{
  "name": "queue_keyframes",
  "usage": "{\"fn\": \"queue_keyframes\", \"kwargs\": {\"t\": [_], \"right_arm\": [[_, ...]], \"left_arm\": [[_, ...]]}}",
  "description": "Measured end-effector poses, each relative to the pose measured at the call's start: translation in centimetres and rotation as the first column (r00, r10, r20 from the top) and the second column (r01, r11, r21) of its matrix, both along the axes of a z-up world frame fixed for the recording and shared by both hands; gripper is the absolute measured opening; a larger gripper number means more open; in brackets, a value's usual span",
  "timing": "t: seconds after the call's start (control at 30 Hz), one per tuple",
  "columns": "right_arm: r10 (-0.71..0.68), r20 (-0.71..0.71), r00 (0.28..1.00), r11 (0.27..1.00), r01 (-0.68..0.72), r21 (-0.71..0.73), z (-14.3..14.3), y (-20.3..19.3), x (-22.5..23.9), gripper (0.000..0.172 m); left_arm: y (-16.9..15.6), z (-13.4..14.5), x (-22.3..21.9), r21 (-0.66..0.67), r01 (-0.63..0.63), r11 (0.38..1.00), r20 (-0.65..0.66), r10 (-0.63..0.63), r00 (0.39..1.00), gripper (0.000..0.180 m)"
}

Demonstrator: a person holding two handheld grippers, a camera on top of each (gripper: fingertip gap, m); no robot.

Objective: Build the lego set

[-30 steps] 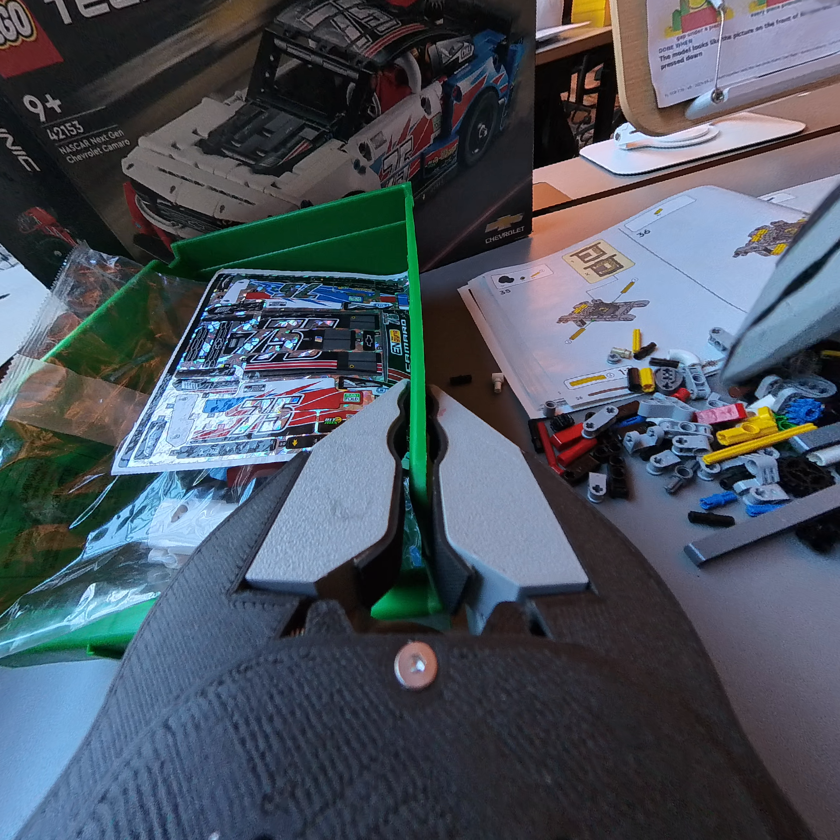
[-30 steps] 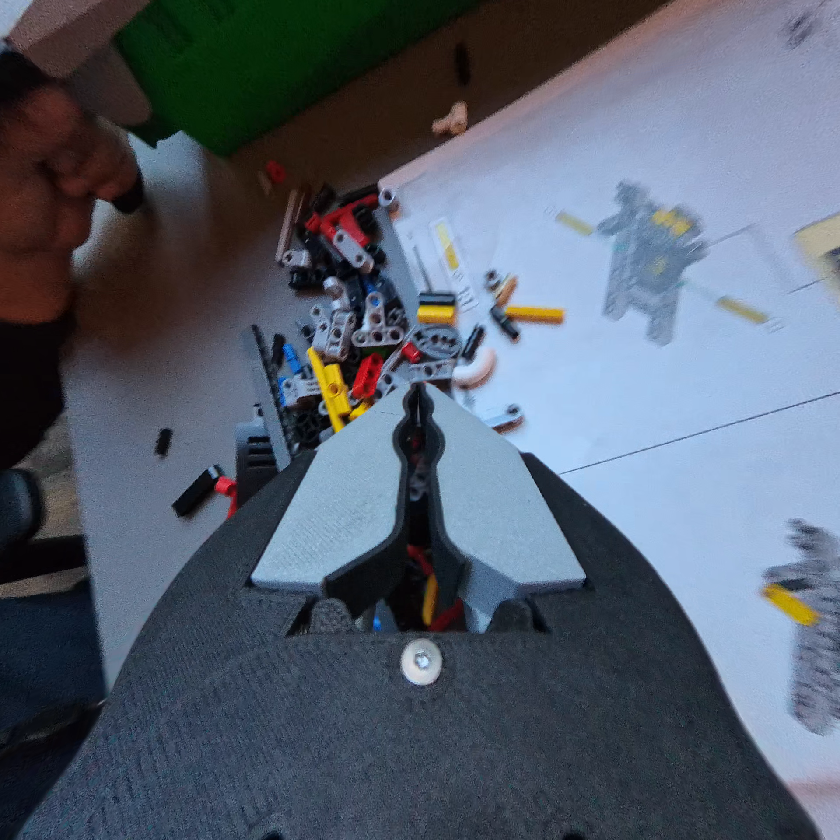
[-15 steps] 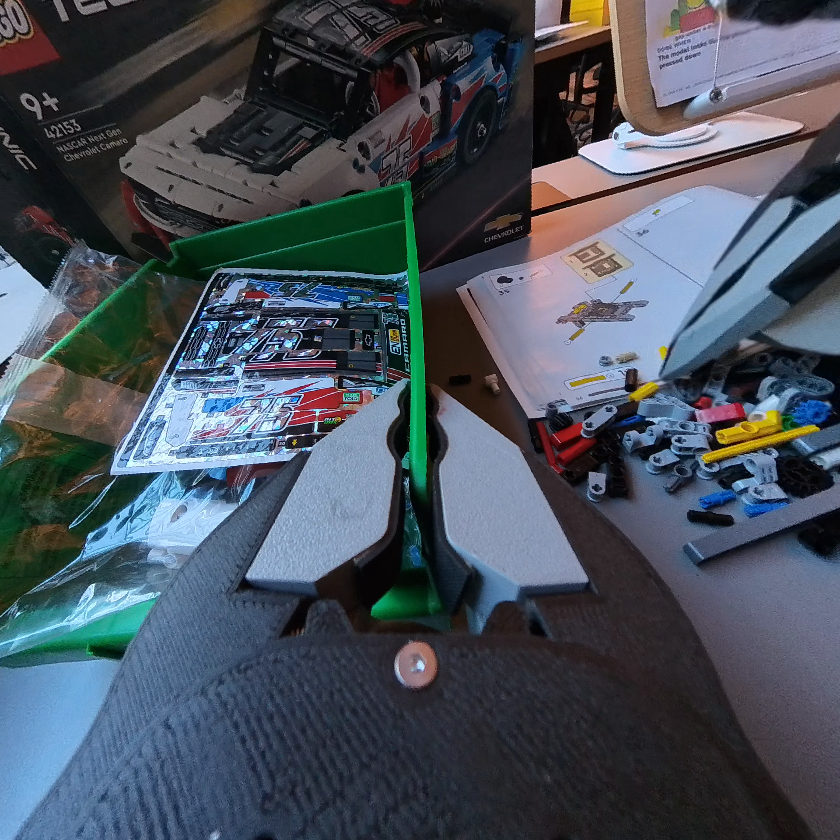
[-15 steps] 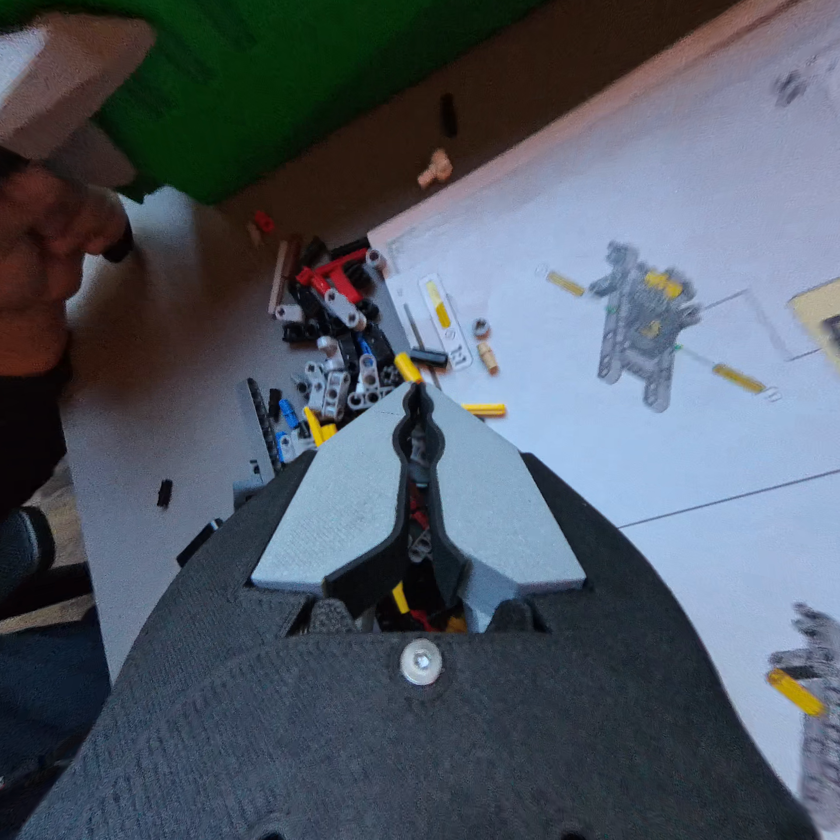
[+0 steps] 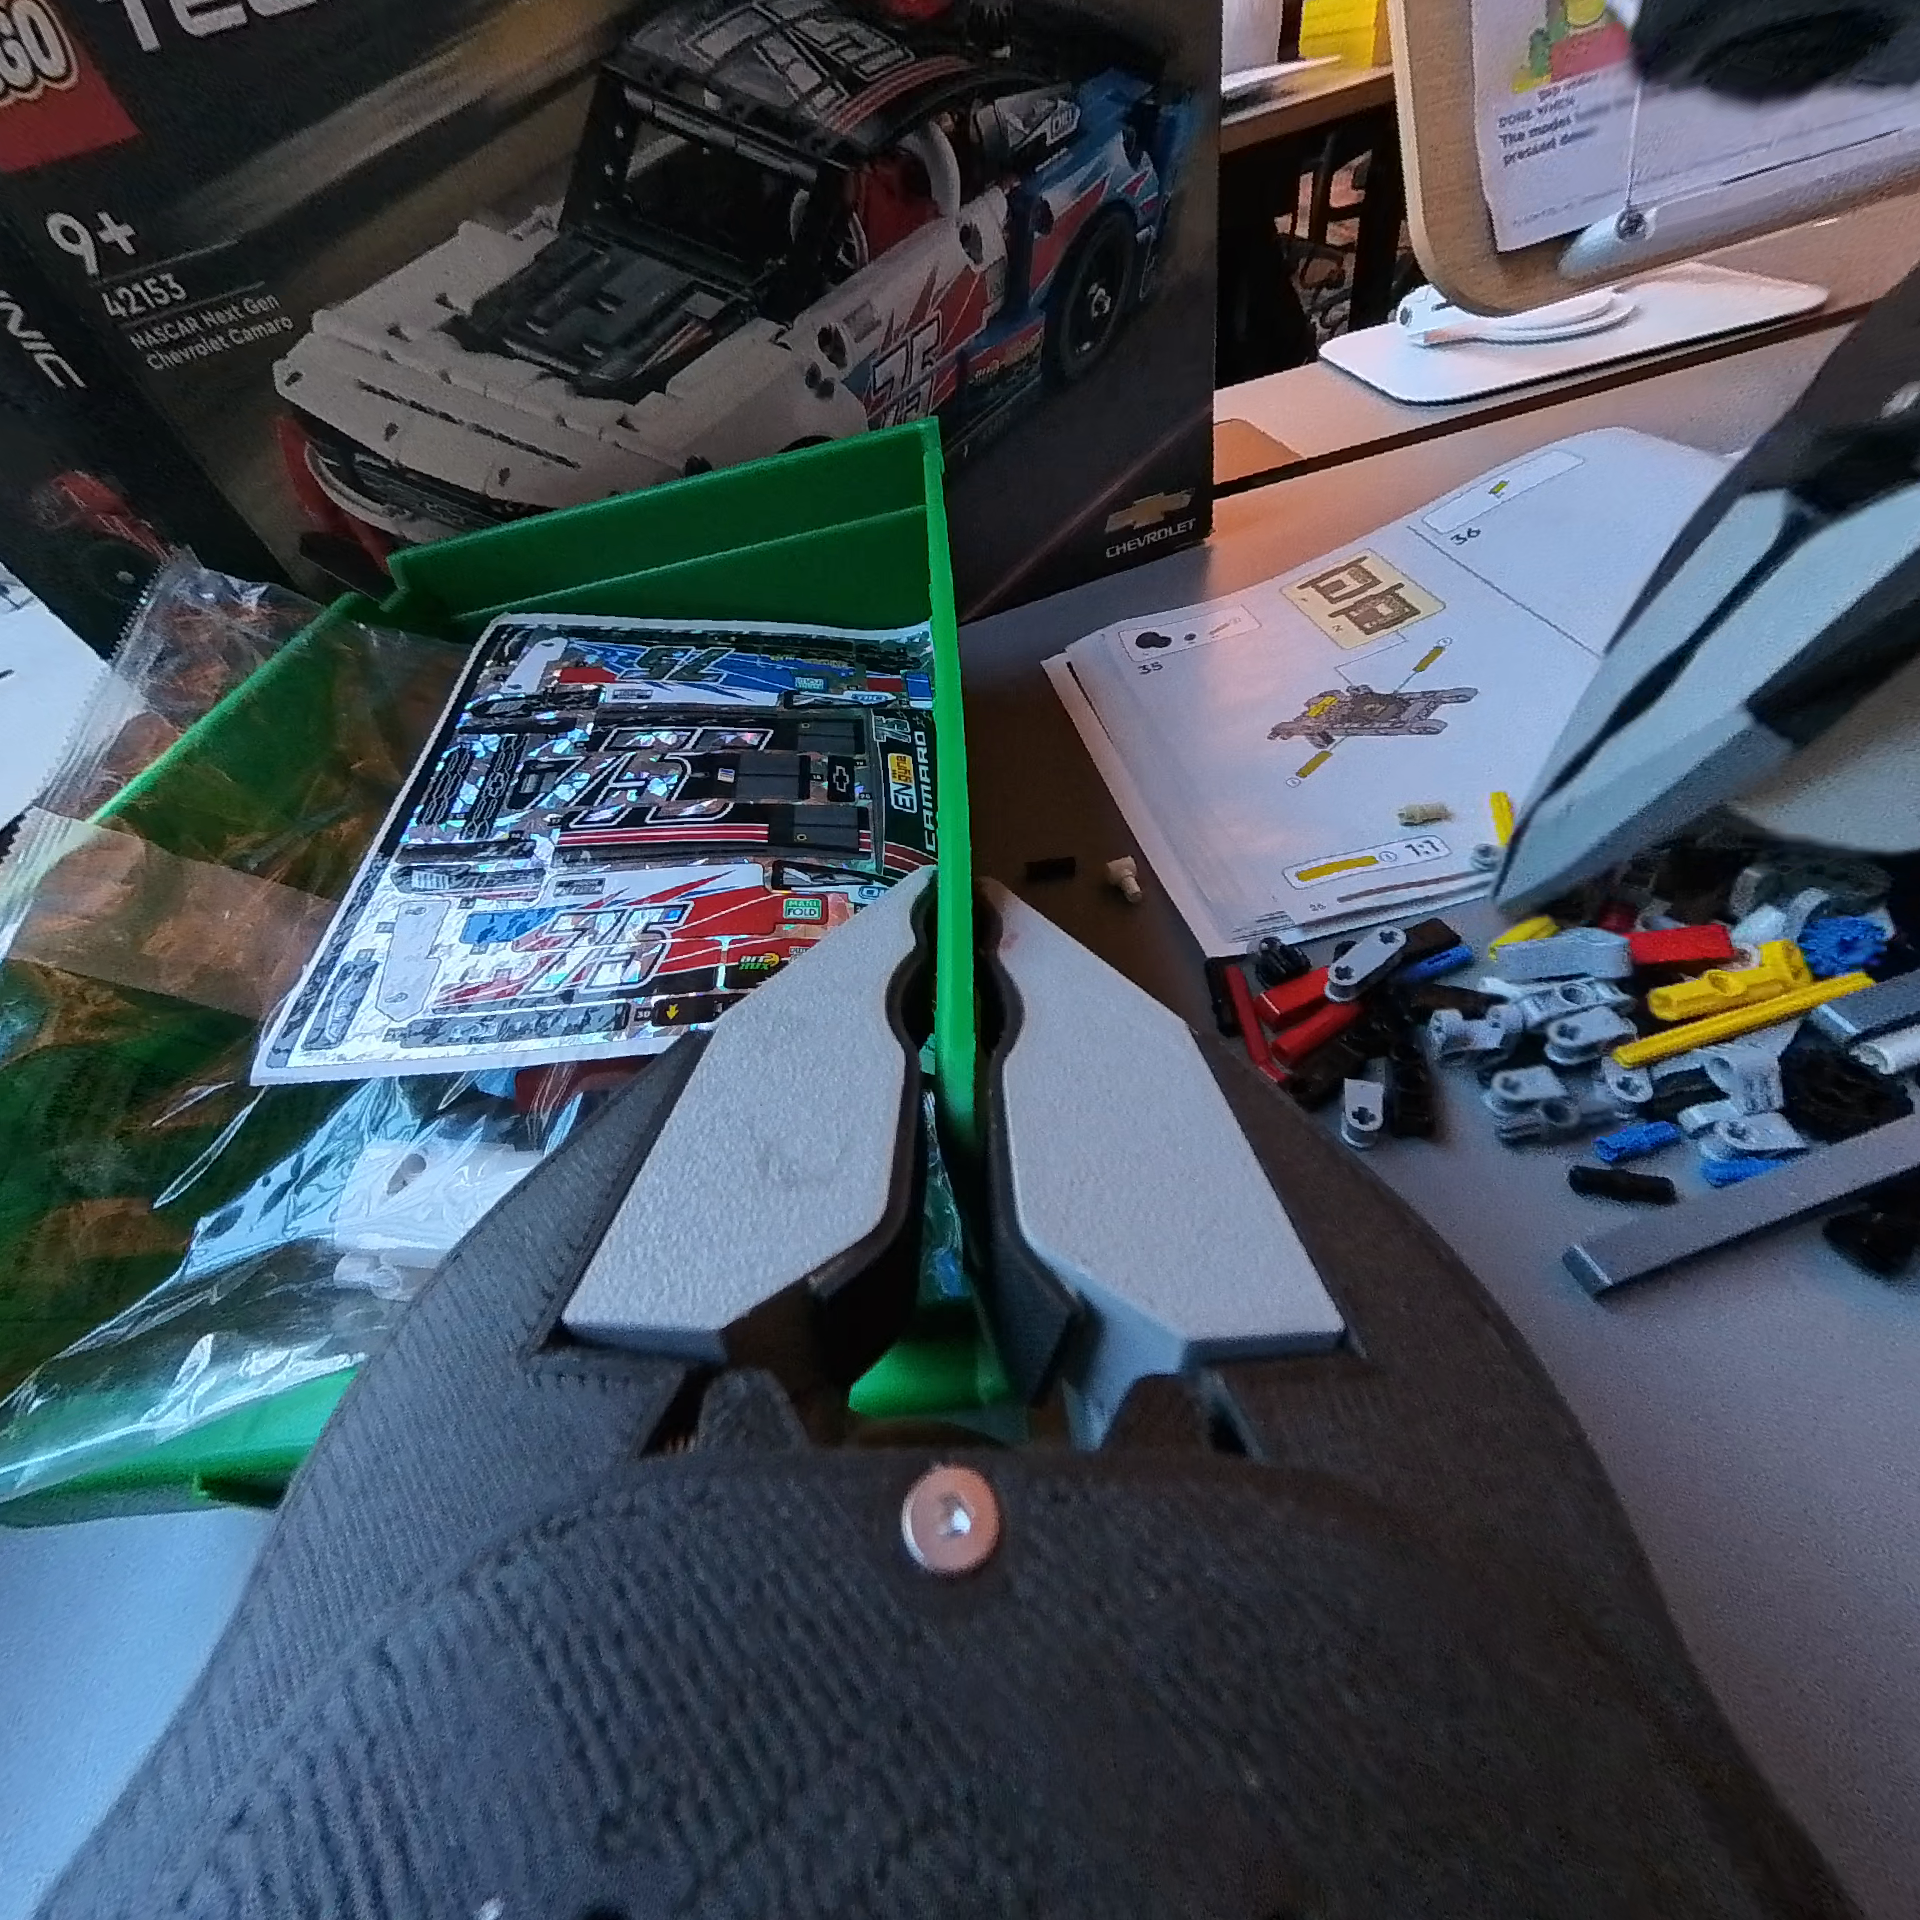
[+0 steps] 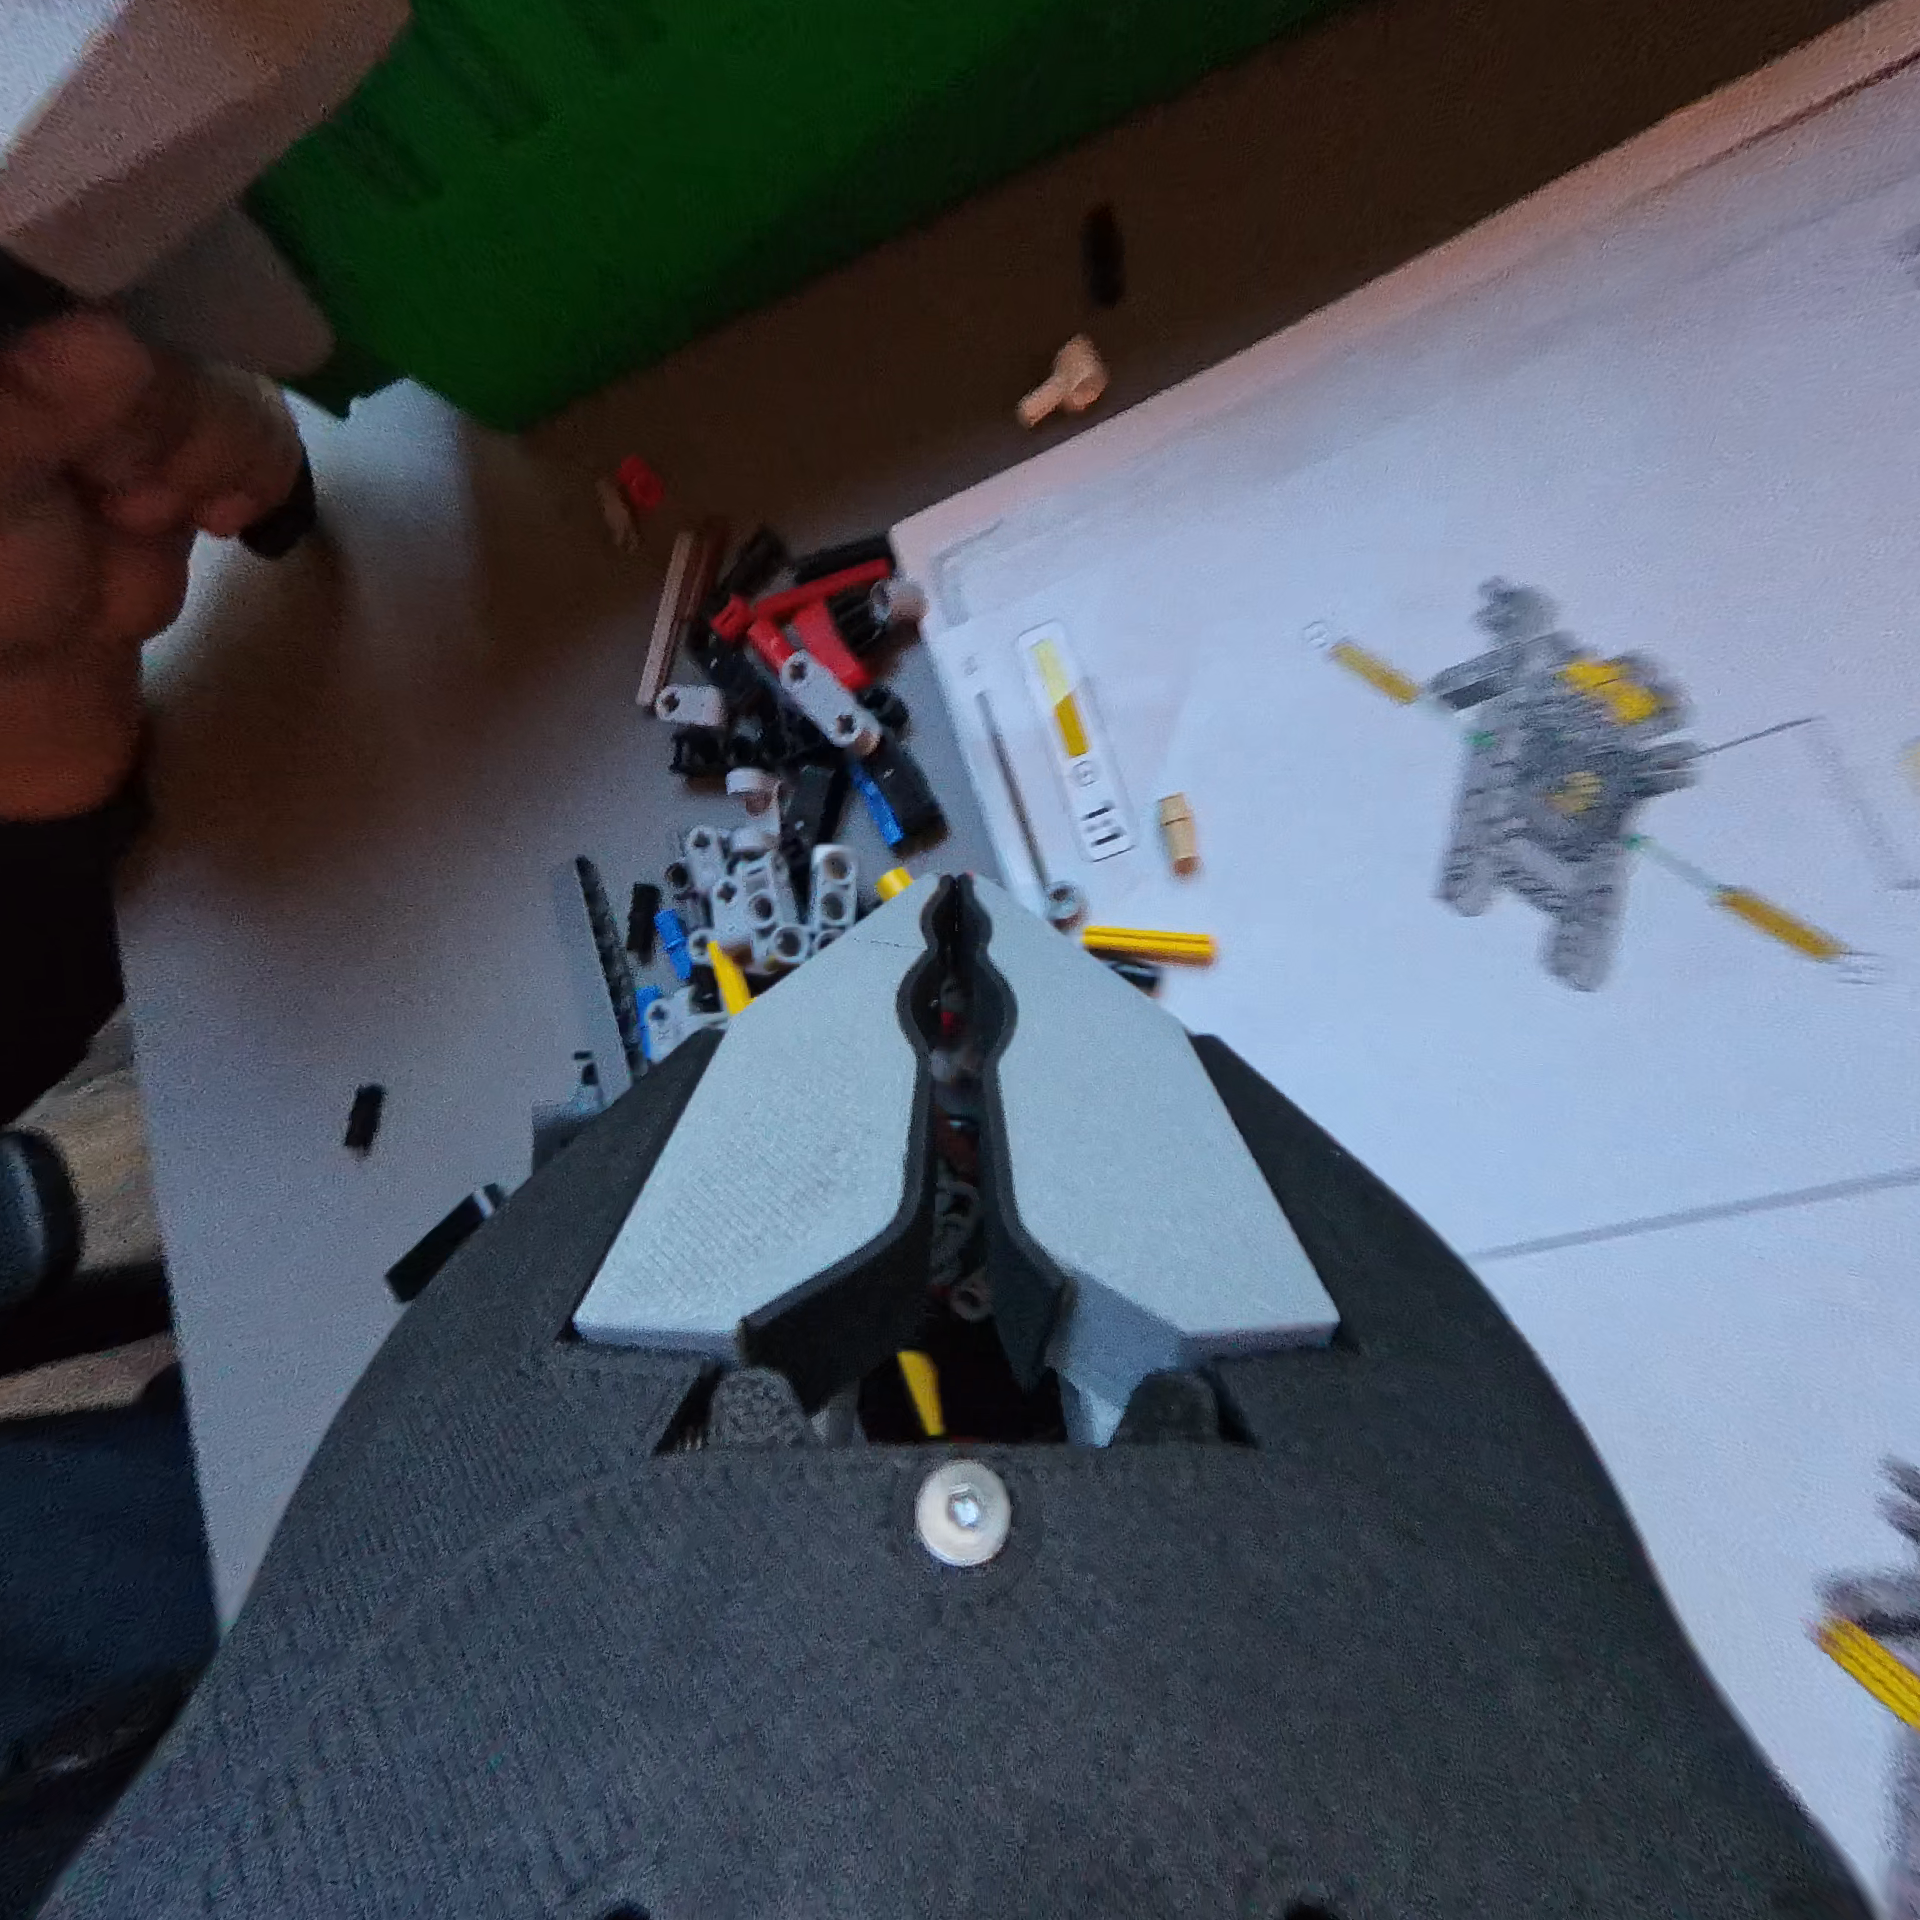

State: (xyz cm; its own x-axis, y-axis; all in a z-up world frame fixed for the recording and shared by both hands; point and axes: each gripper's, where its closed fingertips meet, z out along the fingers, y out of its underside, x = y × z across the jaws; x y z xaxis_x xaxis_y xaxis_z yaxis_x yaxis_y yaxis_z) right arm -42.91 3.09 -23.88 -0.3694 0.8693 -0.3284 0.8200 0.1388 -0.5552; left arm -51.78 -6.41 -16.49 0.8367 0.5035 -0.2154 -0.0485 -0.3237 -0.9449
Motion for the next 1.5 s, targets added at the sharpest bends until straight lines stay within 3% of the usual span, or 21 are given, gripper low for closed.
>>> {"fn": "queue_keyframes", "kwargs": {"t": [0.1,0.2,0.3,0.47,0.6,0.7,0.8,0.97,1.07,1.13,1.23,1.33,1.5], "right_arm": [[-0.109,-0.099,0.989,0.994,0.109,-0.005,2.2,3.1,-2.0,0.000],[-0.159,-0.043,0.986,0.987,0.159,-0.003,1.1,5.1,-3.0,0.000],[-0.115,0.019,0.993,0.992,0.115,-0.051,-0.2,3.4,-2.4,0.000],[-0.016,0.034,0.999,0.996,0.019,-0.087,0.5,0.4,0.2,0.000],[-0.117,-0.082,0.990,0.993,0.118,0.009,3.0,4.0,-0.9,0.000],[-0.202,-0.060,0.977,0.979,0.203,0.008,2.0,6.3,-1.5,0.000],[-0.183,0.000,0.983,0.983,0.183,-0.012,-0.4,4.9,-0.6,0.000],[-0.065,-0.009,0.998,0.996,0.064,-0.069,0.4,0.6,1.4,0.000],[-0.050,-0.061,0.997,0.999,0.051,0.004,1.7,1.1,1.4,0.000],[-0.117,-0.115,0.986,0.992,0.121,0.027,2.9,3.4,0.0,0.000],[-0.185,-0.082,0.979,0.983,0.186,0.006,2.2,5.5,-1.8,0.000],[-0.153,-0.013,0.988,0.988,0.153,0.036,-0.3,4.4,-1.6,0.000],[-0.063,0.014,0.998,0.998,0.064,-0.021,0.0,0.4,1.1,0.000]], "left_arm": [[0.0,0.0,0.0,0.001,0.000,1.000,0.000,0.000,1.000,0.002],[0.0,0.0,0.0,0.002,0.000,1.000,-0.001,0.000,1.000,0.002],[0.0,0.0,0.0,0.002,0.001,1.000,-0.002,-0.001,1.000,0.001],[0.0,0.0,0.0,0.002,0.001,1.000,0.000,-0.001,1.000,0.002],[0.0,0.0,0.0,0.001,0.001,1.000,0.002,-0.001,1.000,0.002],[0.0,0.0,0.0,0.002,0.001,1.000,0.002,-0.001,1.000,0.002],[0.0,0.0,0.0,0.002,0.000,1.000,0.000,0.000,1.000,0.001],[0.0,0.0,0.0,0.002,0.000,1.000,0.001,0.000,1.000,0.001],[0.0,0.0,0.0,0.003,0.001,1.000,0.003,-0.001,1.000,0.001],[0.0,0.0,0.0,0.003,0.000,1.000,0.002,0.000,1.000,0.001],[0.0,0.0,0.0,0.003,0.000,1.000,0.000,0.000,1.000,0.001],[0.0,0.0,0.0,0.004,0.000,1.000,-0.002,0.000,1.000,0.001],[0.0,0.0,0.0,0.004,0.001,1.000,0.001,-0.001,1.000,0.001]]}}
